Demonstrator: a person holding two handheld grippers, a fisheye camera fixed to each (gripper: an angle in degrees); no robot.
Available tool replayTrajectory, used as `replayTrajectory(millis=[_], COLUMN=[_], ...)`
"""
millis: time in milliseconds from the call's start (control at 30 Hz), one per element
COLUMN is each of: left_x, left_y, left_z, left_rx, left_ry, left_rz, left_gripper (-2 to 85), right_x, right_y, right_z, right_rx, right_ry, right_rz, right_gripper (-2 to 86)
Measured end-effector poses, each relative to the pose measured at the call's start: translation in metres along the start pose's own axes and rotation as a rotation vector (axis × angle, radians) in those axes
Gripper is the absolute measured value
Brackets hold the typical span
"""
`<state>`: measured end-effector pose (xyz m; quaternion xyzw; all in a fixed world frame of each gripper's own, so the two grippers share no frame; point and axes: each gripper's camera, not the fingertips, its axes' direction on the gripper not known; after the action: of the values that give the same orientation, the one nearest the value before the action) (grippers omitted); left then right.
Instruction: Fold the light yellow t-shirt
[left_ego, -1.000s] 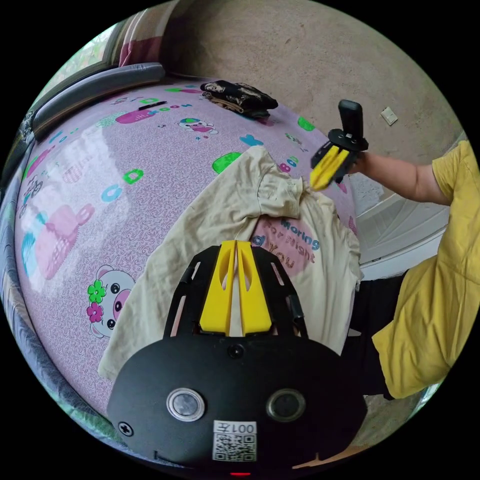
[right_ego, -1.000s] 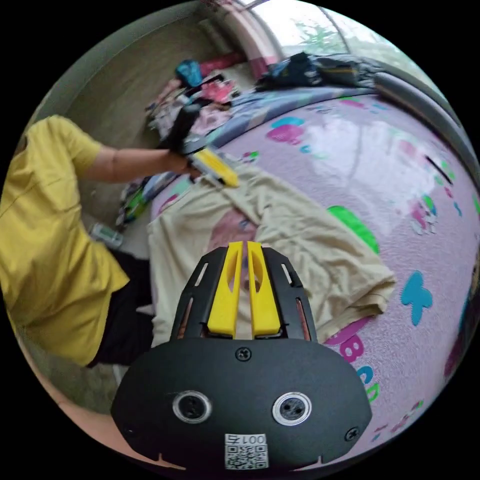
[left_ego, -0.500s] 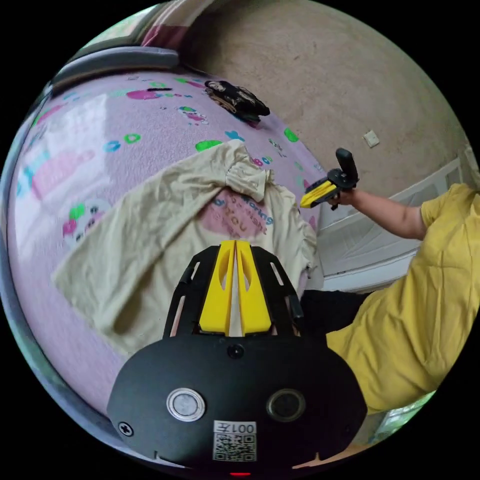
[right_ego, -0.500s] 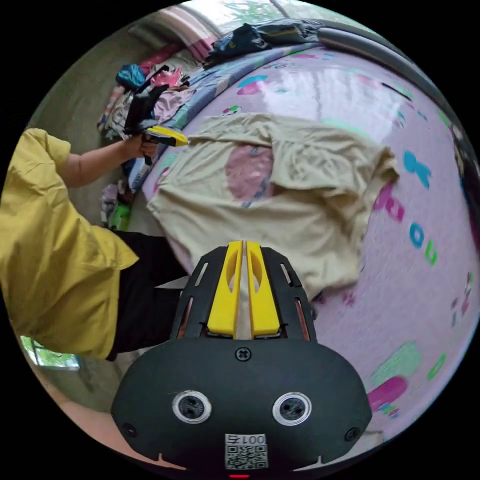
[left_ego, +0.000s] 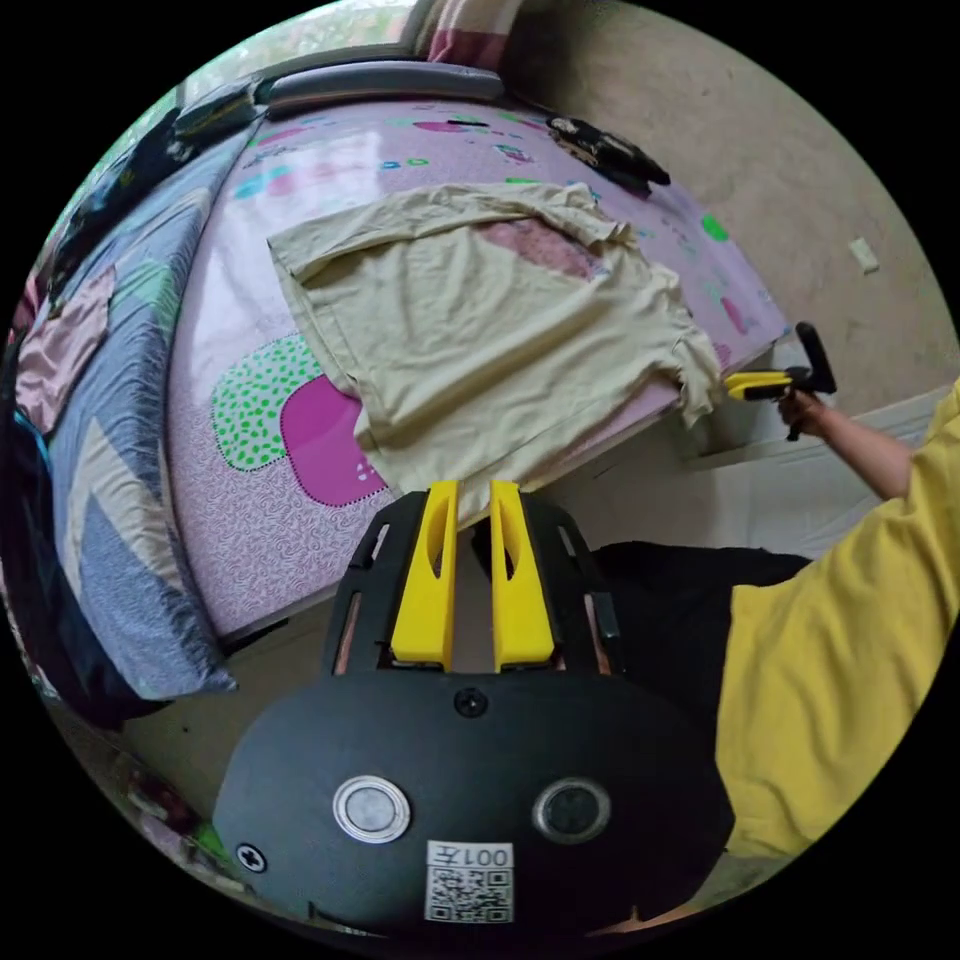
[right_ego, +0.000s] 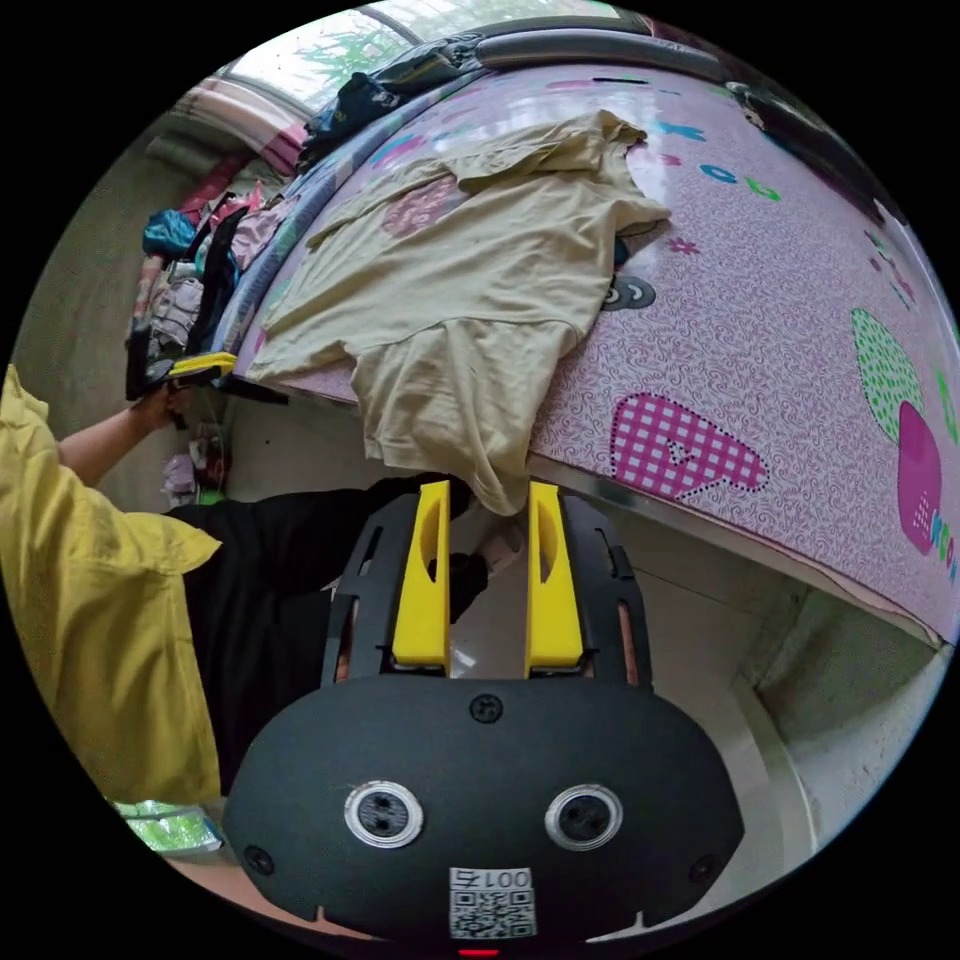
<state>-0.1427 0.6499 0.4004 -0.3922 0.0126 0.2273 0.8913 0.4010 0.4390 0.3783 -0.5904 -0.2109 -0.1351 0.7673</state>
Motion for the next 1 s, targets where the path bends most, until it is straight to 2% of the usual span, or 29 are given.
replayTrajectory(millis=[167,267,400,533,1000], left_x=[0.028,0.022,-0.013,-0.034,-0.063], left_y=[0.017,0.029,0.059,0.085,0.116], left_z=[0.022,0.032,0.046,0.067,0.130], left_rx=[-0.002,0.023,0.072,0.052,0.090], left_ry=[-0.100,0.023,0.216,0.240,0.488], left_rz=[0.033,-0.067,-0.337,-0.499,-0.688], left_gripper=[4.6,4.2,3.5,2.4,3.0], right_x=[0.015,0.037,0.053,0.064,0.100], right_y=[0.014,0.019,0.021,0.018,0.020], right_z=[0.028,0.035,0.044,0.058,0.077], right_rx=[0.025,0.089,0.095,0.064,0.118], right_ry=[-0.092,-0.242,-0.282,-0.289,-0.442], right_rz=[0.073,0.196,0.241,0.254,0.362], right_gripper=[11.9,11.9,11.7,11.8,11.5])
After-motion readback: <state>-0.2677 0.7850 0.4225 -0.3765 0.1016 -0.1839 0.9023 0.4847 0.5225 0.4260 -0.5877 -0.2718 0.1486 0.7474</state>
